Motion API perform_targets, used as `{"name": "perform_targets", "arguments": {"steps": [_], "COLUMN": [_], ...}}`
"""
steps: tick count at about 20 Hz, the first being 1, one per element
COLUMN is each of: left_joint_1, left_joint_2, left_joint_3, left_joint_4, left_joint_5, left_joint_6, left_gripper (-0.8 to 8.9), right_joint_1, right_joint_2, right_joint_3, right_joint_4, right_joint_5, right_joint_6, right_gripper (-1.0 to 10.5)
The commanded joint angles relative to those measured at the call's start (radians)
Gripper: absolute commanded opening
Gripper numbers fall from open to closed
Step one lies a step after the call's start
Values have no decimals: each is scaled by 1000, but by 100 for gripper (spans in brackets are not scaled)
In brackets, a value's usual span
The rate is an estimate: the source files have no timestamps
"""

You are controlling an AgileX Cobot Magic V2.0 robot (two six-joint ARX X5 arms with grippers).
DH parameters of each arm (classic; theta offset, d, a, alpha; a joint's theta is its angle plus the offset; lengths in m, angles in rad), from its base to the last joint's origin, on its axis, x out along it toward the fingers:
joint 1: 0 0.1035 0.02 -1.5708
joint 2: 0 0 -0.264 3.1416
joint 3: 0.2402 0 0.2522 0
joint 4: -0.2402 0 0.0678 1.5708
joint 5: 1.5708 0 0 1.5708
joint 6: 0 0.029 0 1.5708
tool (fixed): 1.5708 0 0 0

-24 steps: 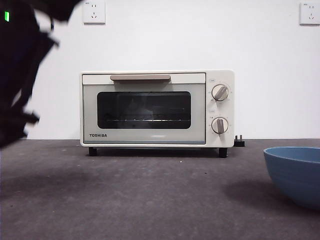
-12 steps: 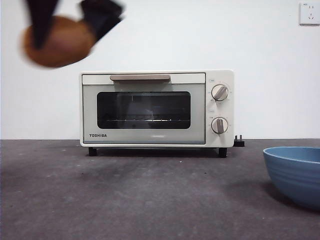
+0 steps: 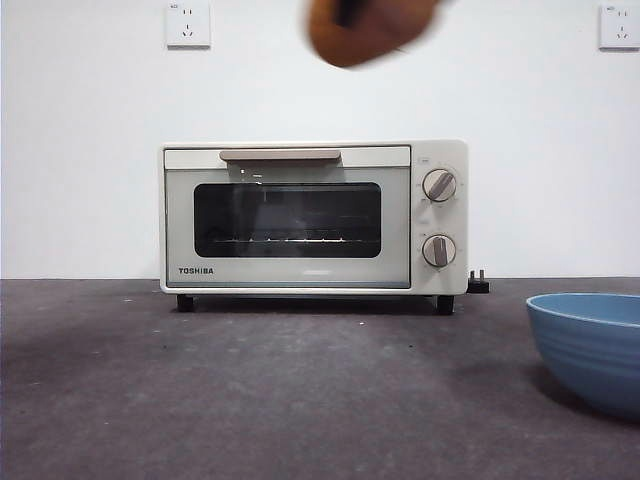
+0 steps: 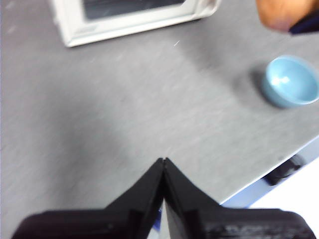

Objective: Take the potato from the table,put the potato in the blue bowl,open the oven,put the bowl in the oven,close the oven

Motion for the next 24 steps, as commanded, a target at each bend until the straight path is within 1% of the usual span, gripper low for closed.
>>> {"name": "perform_targets", "arguments": {"steps": [1, 3, 4, 5, 6, 8, 9, 15, 16, 17, 19, 24], "left_joint_1": [-4, -4, -4, -4, -4, -5, -8, -29, -30, -30, -30, -30], "left_joint_2": [30, 69, 92, 108, 127, 153, 162, 203, 207, 208, 211, 217], "left_joint_3": [1, 1, 1, 1, 1, 1, 1, 0, 1, 0, 0, 1], "left_joint_4": [11, 13, 14, 16, 24, 48, 58, 68, 69, 71, 77, 102], "left_joint_5": [14, 18, 38, 55, 76, 104, 113, 110, 110, 110, 110, 110], "left_joint_6": [14, 34, 53, 63, 72, 87, 93, 100, 100, 100, 103, 115], "left_gripper": [-6, -6, -6, -5, -5, -6, -6, -5, -6, -5, -5, -5], "right_joint_1": [-77, -170, -220, -261, -308, -374, -393, -408, -409, -409, -409, -409], "right_joint_2": [-110, -200, -237, -262, -284, -302, -302, -300, -300, -300, -300, -288], "right_joint_3": [-182, -301, -348, -383, -423, -494, -524, -686, -702, -715, -733, -770], "right_joint_4": [35, 59, 61, 62, 71, 104, 116, 251, 266, 275, 283, 296], "right_joint_5": [-15, -30, -55, -89, -141, -215, -226, -221, -212, -183, -146, -148], "right_joint_6": [56, 67, 67, 66, 65, 55, 52, 105, 120, 137, 141, 151], "right_gripper": [-8, -8, -8, -8, -8, -7, -7, -7, -7, -6, -2, 2]}}
